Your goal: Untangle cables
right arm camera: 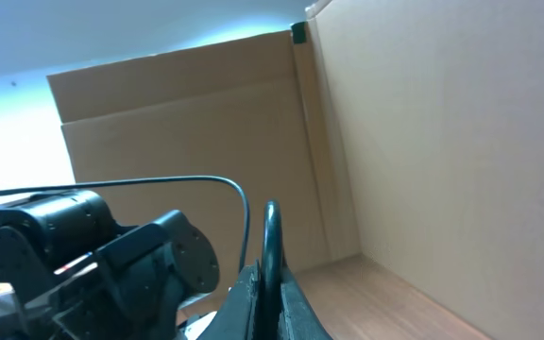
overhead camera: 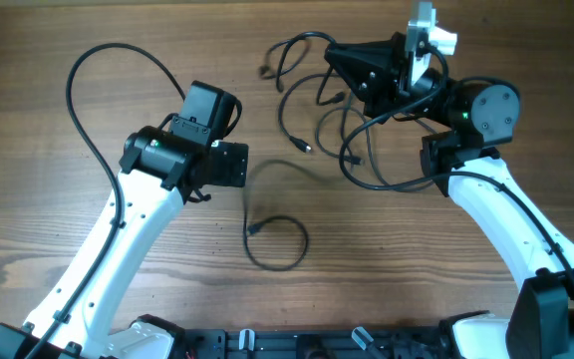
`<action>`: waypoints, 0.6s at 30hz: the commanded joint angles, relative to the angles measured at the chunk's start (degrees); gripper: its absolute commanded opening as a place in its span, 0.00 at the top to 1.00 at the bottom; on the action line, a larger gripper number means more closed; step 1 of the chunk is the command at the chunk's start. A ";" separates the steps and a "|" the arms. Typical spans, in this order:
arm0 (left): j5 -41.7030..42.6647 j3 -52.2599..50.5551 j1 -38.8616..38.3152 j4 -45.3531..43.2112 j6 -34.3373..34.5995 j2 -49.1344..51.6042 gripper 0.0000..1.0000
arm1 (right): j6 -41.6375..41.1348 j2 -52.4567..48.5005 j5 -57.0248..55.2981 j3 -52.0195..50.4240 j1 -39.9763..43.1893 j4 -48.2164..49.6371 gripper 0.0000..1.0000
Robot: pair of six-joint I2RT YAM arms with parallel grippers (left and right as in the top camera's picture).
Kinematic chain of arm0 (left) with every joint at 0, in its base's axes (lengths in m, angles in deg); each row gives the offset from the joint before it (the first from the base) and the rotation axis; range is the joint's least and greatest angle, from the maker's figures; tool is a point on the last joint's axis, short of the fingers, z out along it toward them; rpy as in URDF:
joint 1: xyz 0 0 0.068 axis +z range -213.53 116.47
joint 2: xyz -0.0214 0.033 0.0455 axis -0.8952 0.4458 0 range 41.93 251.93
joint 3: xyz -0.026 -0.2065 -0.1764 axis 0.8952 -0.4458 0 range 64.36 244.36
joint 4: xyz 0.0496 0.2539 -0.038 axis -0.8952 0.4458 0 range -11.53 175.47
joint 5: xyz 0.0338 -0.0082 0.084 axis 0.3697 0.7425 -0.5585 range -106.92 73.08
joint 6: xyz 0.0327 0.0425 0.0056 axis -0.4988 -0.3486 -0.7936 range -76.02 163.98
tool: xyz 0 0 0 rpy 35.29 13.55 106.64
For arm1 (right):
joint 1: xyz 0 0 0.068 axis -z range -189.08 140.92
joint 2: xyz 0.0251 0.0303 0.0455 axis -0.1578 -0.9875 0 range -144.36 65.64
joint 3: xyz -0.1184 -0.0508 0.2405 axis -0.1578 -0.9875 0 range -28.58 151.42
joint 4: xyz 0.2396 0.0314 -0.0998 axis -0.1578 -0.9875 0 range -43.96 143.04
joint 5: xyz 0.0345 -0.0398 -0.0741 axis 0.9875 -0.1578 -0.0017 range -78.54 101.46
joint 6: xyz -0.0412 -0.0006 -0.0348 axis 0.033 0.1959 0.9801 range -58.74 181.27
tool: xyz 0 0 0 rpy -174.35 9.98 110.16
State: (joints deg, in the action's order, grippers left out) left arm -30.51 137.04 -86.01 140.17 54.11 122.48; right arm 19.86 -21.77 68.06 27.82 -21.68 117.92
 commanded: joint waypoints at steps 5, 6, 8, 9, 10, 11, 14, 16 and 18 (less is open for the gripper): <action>0.11 -0.04 0.22 0.00 -0.72 -0.83 0.00 | 0.94 1.03 2.32 0.74 -0.31 -2.58 0.96; 0.11 -0.04 0.22 0.00 -0.72 -0.83 0.00 | 0.90 1.03 1.81 0.74 -0.28 -2.12 0.96; 0.11 -0.04 0.22 0.00 -0.72 -0.83 0.00 | 0.92 1.03 0.11 0.74 -0.28 -1.44 0.96; 0.11 -0.04 0.22 0.00 -0.72 -0.83 0.00 | 0.96 1.03 -0.76 0.76 -0.28 -1.44 0.96; 0.11 -0.04 0.22 0.00 -0.72 -0.83 0.00 | 1.01 1.03 -1.36 0.76 -0.20 -1.49 0.96; 0.11 -0.04 0.22 0.00 -0.72 -0.83 0.00 | 1.44 1.03 -1.51 0.76 0.13 -1.51 0.96; 0.11 -0.04 0.22 0.00 -0.72 -0.83 0.00 | 1.36 1.03 -1.51 0.76 1.55 -2.69 0.96; 0.11 -0.04 0.22 0.00 -0.72 -0.83 0.00 | 0.81 1.07 -1.53 0.79 2.58 -5.01 0.96; 0.11 -0.04 0.22 0.00 -0.72 -0.83 0.00 | 0.72 1.07 -1.53 1.42 3.69 -11.19 0.96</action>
State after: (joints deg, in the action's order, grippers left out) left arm -30.51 137.04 -86.01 140.17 54.11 122.48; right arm 20.56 -21.75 67.60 27.86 -19.36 111.32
